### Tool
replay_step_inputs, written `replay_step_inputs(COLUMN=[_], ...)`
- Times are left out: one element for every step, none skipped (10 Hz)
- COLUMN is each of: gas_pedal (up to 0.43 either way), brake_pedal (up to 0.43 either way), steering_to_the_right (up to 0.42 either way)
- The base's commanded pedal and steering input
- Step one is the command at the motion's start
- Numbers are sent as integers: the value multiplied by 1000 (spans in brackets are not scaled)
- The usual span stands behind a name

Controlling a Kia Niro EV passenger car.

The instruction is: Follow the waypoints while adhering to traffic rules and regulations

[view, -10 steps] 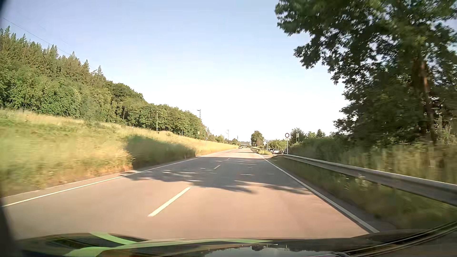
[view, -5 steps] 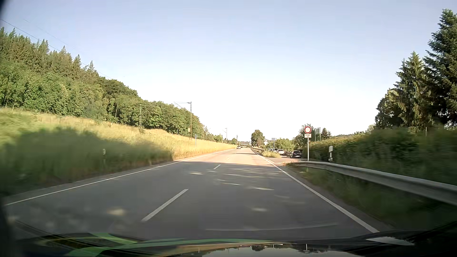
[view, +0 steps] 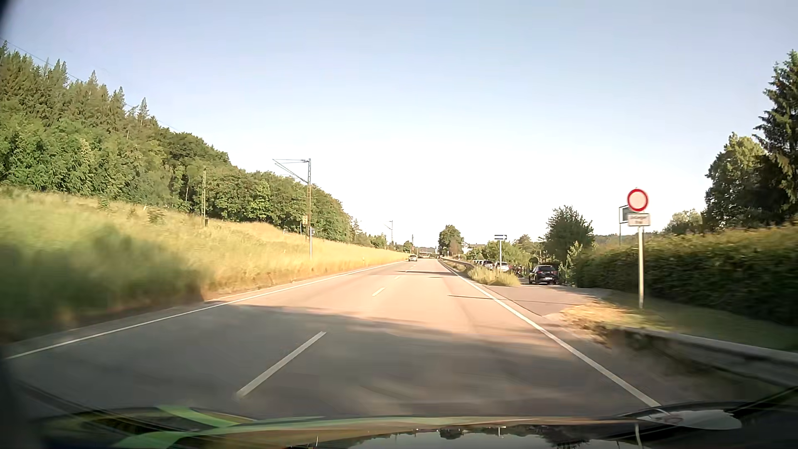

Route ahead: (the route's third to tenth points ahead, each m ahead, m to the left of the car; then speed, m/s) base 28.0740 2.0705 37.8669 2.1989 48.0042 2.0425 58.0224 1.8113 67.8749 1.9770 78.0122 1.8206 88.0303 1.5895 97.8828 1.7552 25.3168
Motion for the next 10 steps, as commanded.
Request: replay_step_inputs(gas_pedal=[280, 268, 268, 260, 260, 260, 260, 268, 268, 268], brake_pedal=[0, 0, 0, 0, 0, 0, 0, 0, 0, 0], steering_to_the_right=[1, 1, 1, 1, 1, 1, 1, 0, 0, 0])
